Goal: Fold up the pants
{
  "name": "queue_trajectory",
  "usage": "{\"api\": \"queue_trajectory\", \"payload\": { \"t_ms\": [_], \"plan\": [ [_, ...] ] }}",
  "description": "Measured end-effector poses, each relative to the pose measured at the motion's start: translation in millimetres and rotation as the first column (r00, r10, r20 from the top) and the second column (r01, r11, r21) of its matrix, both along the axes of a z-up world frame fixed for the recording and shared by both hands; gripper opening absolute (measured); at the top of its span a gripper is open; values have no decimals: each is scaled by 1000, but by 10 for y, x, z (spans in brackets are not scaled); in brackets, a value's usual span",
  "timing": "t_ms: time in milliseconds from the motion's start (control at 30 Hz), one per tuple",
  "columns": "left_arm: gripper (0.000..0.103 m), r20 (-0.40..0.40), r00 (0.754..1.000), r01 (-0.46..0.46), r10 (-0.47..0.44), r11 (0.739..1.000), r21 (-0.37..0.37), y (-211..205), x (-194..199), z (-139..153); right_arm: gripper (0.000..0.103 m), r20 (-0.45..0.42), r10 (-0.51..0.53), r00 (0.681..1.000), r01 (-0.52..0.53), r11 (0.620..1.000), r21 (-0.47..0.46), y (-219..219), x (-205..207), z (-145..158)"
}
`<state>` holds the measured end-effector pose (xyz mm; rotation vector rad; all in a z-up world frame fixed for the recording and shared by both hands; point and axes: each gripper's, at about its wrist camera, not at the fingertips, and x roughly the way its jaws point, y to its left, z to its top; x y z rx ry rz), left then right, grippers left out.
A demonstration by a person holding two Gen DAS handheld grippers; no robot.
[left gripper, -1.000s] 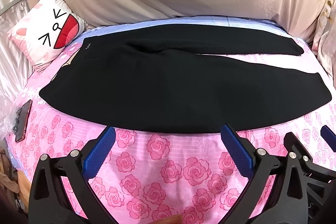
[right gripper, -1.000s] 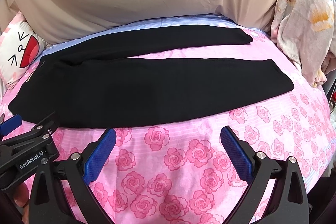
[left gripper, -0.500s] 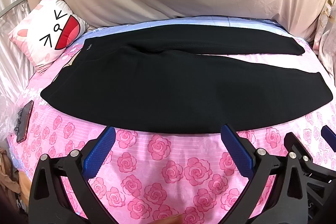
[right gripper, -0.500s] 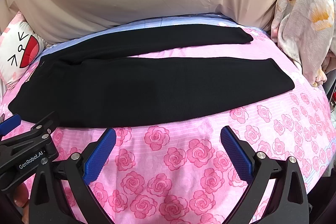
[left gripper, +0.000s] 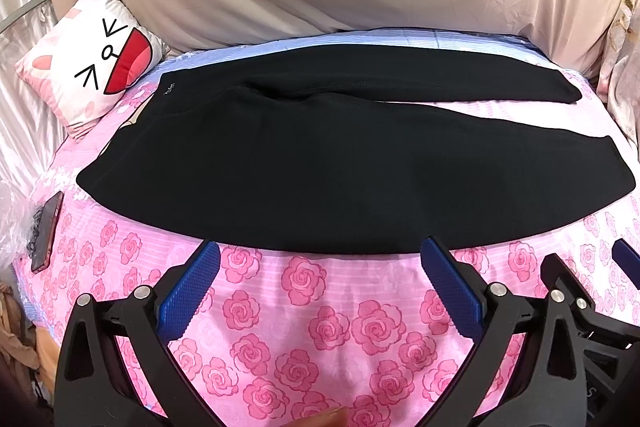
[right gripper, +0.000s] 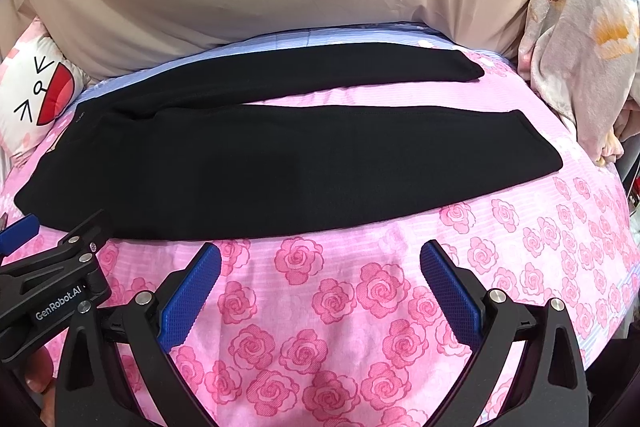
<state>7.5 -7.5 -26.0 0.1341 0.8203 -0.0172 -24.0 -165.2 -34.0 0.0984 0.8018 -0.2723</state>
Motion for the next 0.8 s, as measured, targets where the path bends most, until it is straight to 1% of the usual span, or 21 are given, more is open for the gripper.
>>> {"api": "queue_trajectory", "payload": {
  "t_ms": [800],
  "plan": [
    [98,-11,1000,8,-7,1000,20,-40,138,-31,98,-17,-6,1000,6,1000,4,-49,109,-52]
  ]
}}
